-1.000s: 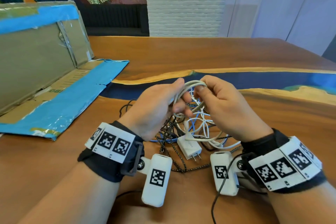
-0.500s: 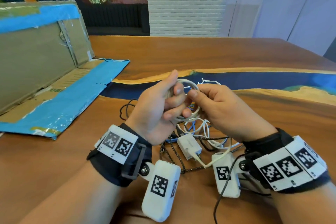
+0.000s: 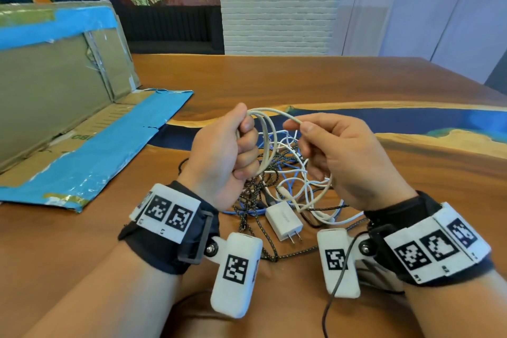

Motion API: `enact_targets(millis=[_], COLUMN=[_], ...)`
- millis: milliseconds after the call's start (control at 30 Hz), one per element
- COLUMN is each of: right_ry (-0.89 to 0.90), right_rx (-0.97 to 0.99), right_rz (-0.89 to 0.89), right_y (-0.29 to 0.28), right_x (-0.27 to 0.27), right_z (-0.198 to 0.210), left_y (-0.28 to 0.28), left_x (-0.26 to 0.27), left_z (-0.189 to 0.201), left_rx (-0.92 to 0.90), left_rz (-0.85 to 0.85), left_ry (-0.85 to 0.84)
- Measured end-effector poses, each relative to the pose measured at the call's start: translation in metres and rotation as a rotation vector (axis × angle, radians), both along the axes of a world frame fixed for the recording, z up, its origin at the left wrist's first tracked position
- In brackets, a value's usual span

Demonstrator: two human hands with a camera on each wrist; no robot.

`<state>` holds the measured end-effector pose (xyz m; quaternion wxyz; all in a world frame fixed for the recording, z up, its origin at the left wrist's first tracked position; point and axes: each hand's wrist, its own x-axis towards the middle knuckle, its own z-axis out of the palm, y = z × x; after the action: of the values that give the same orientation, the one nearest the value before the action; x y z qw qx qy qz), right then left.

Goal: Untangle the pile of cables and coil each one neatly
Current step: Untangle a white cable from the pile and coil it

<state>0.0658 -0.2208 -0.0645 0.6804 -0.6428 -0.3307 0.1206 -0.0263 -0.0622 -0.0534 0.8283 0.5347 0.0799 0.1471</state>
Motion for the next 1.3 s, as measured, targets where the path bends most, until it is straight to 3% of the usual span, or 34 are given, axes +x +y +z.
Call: enact_targets(millis=[100, 233, 367, 500, 667, 767, 867, 1067, 1167, 1300], right_ry=[0.05, -0.186, -0.188, -0.01, 0.158, 0.091, 0.138, 0.379, 0.253, -0.019], right_rx=[0.01, -0.115, -0.056, 0.001, 0.066, 0.022, 0.022, 0.125, 0.073, -0.114], right_rz=[0.117, -0.104, -0.239, -0.079, 0.17, 0.124, 0.086, 0.339, 0.361, 0.051], right_y=[-0.003, 0.001, 0.003, 0.007, 0.007, 0.007, 0.01, 0.008, 0.01, 0.008], right_x=[0.001, 0.004, 0.005, -0.002, -0.008, -0.007, -0.006, -0.011, -0.012, -0.007], right_z=[0.001, -0.006, -0.009, -0.007, -0.006, -0.009, -0.012, -0.006, -0.01, -0.006], left_y=[0.001, -0.001, -0.004, -0.005, -0.004, -0.004, -0.004, -0.001, -0.002, 0.002], left_x=[0.0, -0.003, -0.008, -0.005, 0.002, 0.003, 0.003, 0.003, 0.003, 0.004], left_z=[-0.001, 0.001, 0.003, 0.0, -0.006, -0.008, -0.009, -0.009, -0.01, -0.011], left_rx=[0.078, 0.019, -0.055, -0.048, 0.09, 0.177, 0.222, 0.248, 0.278, 0.281], left_rz=[0.02, -0.1, -0.251, -0.23, -0.116, -0.115, -0.14, -0.128, -0.122, -0.123], left_ry=[0.007, -0.002, -0.001, -0.02, -0.062, -0.076, -0.055, -0.023, -0.021, -0.057])
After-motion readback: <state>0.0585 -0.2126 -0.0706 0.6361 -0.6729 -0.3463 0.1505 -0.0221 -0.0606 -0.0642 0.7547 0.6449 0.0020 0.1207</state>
